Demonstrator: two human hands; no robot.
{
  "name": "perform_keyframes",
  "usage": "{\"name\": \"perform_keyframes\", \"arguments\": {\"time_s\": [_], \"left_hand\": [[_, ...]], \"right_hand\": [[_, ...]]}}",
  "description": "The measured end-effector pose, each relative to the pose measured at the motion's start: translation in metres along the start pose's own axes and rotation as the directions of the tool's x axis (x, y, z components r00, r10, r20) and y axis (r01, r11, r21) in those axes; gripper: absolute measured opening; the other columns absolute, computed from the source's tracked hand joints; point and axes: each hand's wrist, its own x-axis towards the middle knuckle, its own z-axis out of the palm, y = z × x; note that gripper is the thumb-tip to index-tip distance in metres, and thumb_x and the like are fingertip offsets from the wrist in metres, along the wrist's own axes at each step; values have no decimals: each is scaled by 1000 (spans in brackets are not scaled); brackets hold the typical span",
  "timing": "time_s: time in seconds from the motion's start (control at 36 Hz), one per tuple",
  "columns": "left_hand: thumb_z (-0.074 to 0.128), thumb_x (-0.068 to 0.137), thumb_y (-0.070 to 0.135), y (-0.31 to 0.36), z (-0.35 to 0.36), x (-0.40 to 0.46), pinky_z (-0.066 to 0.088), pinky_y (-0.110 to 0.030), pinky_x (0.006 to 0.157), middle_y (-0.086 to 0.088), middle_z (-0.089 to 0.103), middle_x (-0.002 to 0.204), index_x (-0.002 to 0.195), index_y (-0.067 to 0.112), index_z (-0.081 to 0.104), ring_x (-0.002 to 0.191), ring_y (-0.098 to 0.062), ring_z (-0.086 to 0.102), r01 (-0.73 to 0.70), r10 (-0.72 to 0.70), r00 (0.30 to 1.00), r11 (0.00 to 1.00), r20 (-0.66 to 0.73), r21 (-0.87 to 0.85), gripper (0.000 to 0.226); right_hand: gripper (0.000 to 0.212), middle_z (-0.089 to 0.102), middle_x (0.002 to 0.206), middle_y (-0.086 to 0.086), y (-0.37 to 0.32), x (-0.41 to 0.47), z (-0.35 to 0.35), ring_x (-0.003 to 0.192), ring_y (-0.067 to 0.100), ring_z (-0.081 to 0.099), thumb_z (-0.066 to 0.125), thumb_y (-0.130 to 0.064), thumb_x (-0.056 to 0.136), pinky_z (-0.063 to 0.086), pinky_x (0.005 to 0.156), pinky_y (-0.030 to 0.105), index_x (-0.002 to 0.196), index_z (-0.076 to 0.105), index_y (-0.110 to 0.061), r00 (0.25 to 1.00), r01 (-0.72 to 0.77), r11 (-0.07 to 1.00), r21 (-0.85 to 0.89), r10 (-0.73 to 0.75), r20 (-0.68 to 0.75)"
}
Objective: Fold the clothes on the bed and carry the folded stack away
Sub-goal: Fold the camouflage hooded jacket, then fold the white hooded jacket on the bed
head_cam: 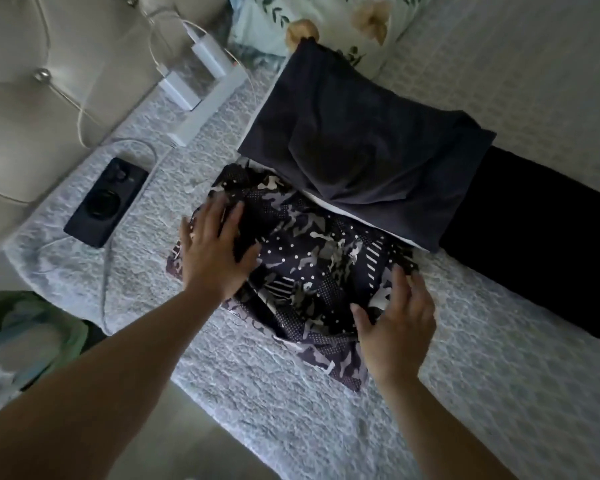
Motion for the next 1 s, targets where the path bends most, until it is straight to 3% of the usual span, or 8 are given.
{"name": "perform_keyframes", "arguments": {"time_s": [0.06, 0.14, 0.22, 0.33, 0.42, 0.53, 0.72, 1.0], "left_hand": [[2, 86, 73, 11, 5, -8, -21, -48, 112, 4, -20, 156, 148, 40, -5, 143, -20, -23, -223, 197, 967, 961, 161, 161, 70], [-17, 76, 74, 13, 19, -22, -19, -51, 112, 2, -29, 154, 144, 36, -24, 139, -19, -32, -266, 160, 892, 942, 423, 206, 79], [-14, 71, 77, 12, 23, -20, -13, -53, 114, 3, -34, 152, 141, 36, -30, 140, -18, -29, -215, 70, 846, 952, 528, 218, 82], [14, 87, 74, 27, 7, -12, -11, -54, 113, 1, -20, 158, 148, 34, -16, 146, -21, -16, -214, 8, 842, 922, 539, 321, 79], [34, 91, 61, 54, -12, -19, -6, -54, 114, -1, -3, 160, 152, 30, 1, 147, -23, -5, -168, 8, 899, 930, 438, 328, 76], [44, 90, 52, 124, -44, -45, -3, -53, 115, -1, 4, 160, 152, 27, 5, 147, -23, -2, -208, 86, 908, 942, 411, 263, 77], [42, 94, 46, 304, -99, -106, -5, -50, 116, 5, 6, 160, 151, 29, 8, 147, -18, -3, -457, 406, 830, 888, 383, 49, 68], [37, 98, 46, 554, -157, -227, 6, -41, 118, 4, 16, 158, 151, 26, 16, 146, -16, 8, -600, 630, 756, 776, 179, -196, 60]], "right_hand": [[89, 29, 151, 18, -6, -1, 4, 139, 38, 27, 59, -65, 73, 22, 112, 49, 145, 37, -17, 975, 199, 976, -91, -188, 115], [100, -4, 159, 11, -2, 0, 20, 146, 31, -6, 52, -72, 76, -3, 118, 44, 152, 7, -25, 878, 334, 922, -195, -229, 421], [102, -22, 157, 5, 4, 7, 34, 144, 26, -21, 41, -77, 79, -11, 116, 41, 151, -10, -25, 817, 314, 928, -201, -157, 554], [99, -17, 158, 3, 2, 21, 28, 145, 24, -17, 46, -73, 81, -9, 116, 40, 151, -5, -26, 780, 309, 933, -184, -137, 611], [80, 4, 160, 0, 7, 23, 6, 147, 20, 1, 52, -52, 90, 9, 118, 39, 151, 8, -25, 823, 224, 973, -57, -157, 546], [67, 31, 148, 1, 39, 12, -45, 133, 21, 32, 52, -33, 92, 33, 104, 34, 149, 19, -24, 931, 93, 994, 57, -107, 349], [67, 39, 140, 0, 156, -19, -166, 127, 19, 39, 54, -33, 92, 37, 99, 31, 148, 18, -25, 965, -130, 991, 8, 125, 232], [63, 34, 145, -3, 353, -96, -354, 131, 15, 34, 50, -36, 94, 34, 101, 28, 148, 20, -24, 961, -277, 961, 17, 277, 16]]}}
